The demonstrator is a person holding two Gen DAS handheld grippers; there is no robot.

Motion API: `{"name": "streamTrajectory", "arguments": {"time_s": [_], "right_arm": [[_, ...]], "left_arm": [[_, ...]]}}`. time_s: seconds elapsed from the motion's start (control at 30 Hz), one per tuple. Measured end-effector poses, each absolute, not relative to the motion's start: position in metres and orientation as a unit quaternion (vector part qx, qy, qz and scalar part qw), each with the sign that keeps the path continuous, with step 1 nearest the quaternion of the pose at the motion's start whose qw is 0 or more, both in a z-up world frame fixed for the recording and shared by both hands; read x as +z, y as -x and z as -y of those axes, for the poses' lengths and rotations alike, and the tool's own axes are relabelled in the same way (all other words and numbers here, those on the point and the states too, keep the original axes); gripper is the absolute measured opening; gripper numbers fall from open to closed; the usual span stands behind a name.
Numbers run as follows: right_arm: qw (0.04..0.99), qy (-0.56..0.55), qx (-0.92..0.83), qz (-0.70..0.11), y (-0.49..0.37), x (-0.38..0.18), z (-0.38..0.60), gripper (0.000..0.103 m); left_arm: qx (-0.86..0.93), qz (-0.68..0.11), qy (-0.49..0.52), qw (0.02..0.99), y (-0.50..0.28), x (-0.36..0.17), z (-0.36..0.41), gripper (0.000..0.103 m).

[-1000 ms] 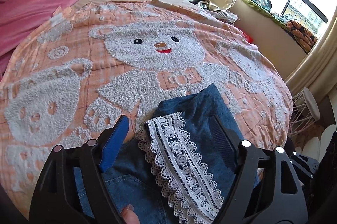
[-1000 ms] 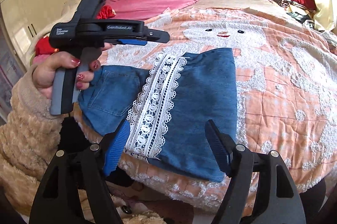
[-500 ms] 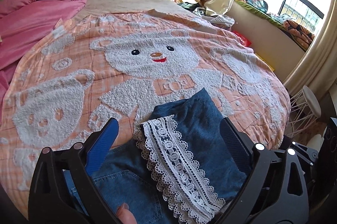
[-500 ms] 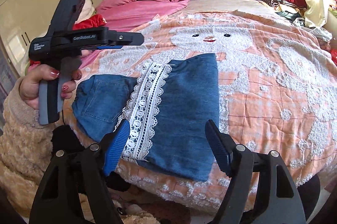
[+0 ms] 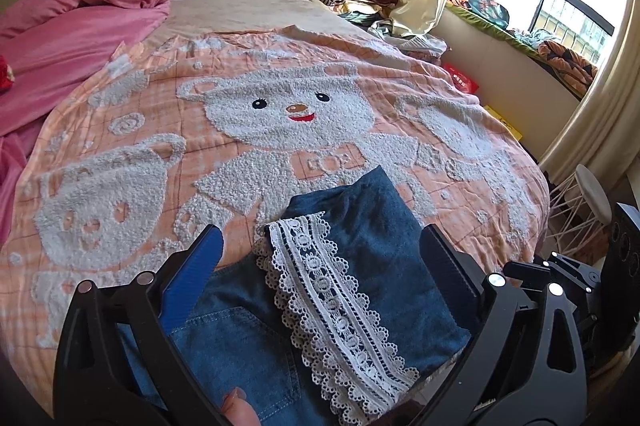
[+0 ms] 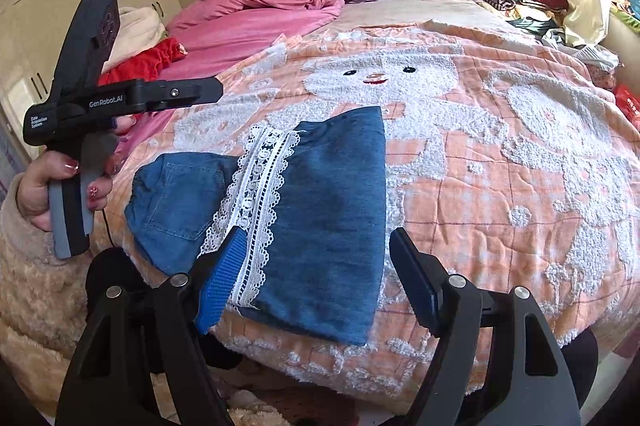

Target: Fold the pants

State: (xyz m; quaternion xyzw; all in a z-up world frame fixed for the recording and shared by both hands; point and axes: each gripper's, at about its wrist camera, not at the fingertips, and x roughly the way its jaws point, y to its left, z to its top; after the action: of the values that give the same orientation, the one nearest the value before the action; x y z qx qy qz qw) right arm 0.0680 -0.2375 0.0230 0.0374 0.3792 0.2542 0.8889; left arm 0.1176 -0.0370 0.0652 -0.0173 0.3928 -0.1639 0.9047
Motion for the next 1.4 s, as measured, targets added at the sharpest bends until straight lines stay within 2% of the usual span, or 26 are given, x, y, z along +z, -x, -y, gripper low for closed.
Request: {"name": "streamTrajectory", "arguments": {"time_s": [0.4,0.9,1.3,1.37,1.4], "right_arm": [[0.887,-0.041,0.242,-0.391,-0.080,0.016,0.248,0.073],[0.874,-0.031,0.257,-0.411,-0.115,0.001,0.244,0.073],[0.847,-0.038,0.290,-0.444,-0.219,-0.010,0.223,0.073],[0.839,-0.044,0.297,-0.454,-0.235,-0.014,0.221,0.073],[0.838,-0.052,0.300,-0.453,-0.243,-0.016,0.221,0.073]], "left_arm": [[-0.156,-0.406,0.034,0.900,-0.087,0.041,0.033,0.092],[-0.159,-0.455,0.132,0.866,-0.046,-0.005,0.018,0.092],[-0.152,-0.500,0.209,0.826,-0.048,-0.049,0.033,0.060],[-0.148,-0.496,0.218,0.827,-0.051,-0.048,0.032,0.041],[-0.145,-0.496,0.223,0.827,-0.052,-0.049,0.030,0.037]]}}
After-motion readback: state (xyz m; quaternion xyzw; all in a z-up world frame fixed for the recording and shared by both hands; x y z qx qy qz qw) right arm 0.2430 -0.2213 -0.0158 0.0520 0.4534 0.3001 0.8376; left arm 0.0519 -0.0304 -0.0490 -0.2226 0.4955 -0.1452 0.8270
